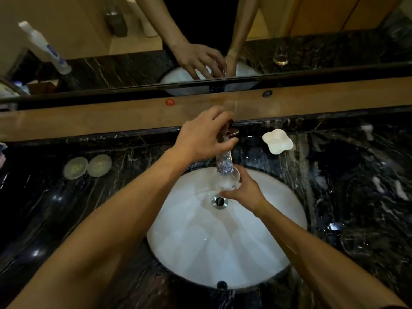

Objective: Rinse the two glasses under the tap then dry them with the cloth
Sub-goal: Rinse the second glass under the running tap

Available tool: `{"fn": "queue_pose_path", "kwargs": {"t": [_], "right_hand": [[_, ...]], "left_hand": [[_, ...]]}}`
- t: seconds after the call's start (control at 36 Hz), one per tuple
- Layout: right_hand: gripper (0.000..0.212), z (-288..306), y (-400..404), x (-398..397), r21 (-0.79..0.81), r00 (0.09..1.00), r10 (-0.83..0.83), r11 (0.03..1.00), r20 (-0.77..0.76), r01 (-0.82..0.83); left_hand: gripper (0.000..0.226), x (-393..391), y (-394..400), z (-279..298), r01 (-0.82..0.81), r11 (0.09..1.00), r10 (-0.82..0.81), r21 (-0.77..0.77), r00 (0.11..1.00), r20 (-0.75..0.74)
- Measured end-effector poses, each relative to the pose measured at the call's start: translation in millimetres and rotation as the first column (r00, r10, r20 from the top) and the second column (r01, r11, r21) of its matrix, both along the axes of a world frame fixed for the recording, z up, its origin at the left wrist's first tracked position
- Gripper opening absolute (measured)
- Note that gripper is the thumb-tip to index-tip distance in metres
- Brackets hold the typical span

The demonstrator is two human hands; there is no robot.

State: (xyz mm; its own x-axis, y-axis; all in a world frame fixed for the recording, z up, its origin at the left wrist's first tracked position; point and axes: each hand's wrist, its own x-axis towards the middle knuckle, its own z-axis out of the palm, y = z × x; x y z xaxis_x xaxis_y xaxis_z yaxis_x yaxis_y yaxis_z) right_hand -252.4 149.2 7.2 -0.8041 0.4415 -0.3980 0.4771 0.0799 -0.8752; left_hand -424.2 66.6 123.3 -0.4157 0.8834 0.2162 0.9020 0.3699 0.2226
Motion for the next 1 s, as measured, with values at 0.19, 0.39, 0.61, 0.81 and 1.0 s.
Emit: {"fn": "queue_pose_path", "kwargs": {"t": [0.19, 0.39, 0.61, 0.81, 1.0], "right_hand": [[0.076, -4.1, -2.0, 2.9, 0.051, 1.000, 0.008, 0.999, 0.025, -0.009], [0.079, -11.1, 1.6, 6.5, 0.134, 0.993, 0.036, 0.990, 0.115, -0.051], [0.080, -18.2, -3.1, 5.7, 0.130, 0.984, 0.065, 0.988, 0.166, -0.087], [0.084, -24.7, -10.3, -5.0, 0.075, 0.976, 0.051, 0.995, 0.212, -0.068], [0.081, -27.1, -28.6, -13.9, 0.162, 0.991, -0.036, 0.987, 0.129, 0.015]], "left_hand": [[0.059, 11.5, -99.2, -77.1, -0.556, 0.818, 0.461, 0.146, 0.786, 0.411], [0.069, 37.3, -227.5, -169.9, -0.721, 0.507, 0.857, -0.472, 0.480, 0.186], [0.081, 38.4, -239.3, -185.9, -0.717, 0.514, 0.844, -0.471, 0.522, 0.124], [0.081, 38.0, -238.9, -187.3, -0.740, 0.519, 0.844, -0.429, 0.522, 0.121], [0.073, 38.6, -239.2, -187.3, -0.760, 0.519, 0.850, -0.392, 0.510, 0.136]]}}
